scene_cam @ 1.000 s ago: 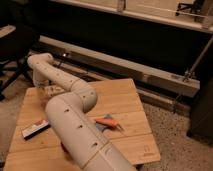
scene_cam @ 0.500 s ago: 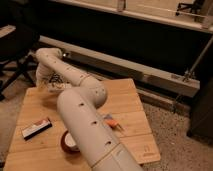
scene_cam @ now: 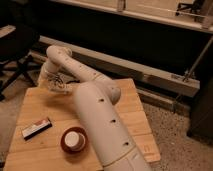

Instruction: Stand the bottle upright

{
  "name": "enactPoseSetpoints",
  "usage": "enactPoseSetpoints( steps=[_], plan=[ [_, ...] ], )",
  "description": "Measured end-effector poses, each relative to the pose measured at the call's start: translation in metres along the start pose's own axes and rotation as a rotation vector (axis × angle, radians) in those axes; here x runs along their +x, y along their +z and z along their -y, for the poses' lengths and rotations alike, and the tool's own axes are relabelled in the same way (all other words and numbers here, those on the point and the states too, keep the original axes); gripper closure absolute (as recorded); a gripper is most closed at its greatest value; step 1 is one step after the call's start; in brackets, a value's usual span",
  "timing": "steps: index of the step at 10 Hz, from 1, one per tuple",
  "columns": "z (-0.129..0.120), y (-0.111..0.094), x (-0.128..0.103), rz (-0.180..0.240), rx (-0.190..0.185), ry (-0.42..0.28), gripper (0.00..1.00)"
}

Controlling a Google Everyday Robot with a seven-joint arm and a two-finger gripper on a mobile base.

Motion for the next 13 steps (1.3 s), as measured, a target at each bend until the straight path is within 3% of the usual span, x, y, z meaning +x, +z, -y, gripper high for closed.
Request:
enactPoseSetpoints(
  steps=[5, 9, 13],
  plan=[
    [-0.011, -0.027, 0.008, 0.052, 0.045, 0.023, 0.7],
    [-0.02, -0.044, -0.003, 0.105, 0.085, 0.01, 0.7],
    [-0.033, -0.055, -0.005, 0.141, 0.101, 0.011, 0.7]
  ],
)
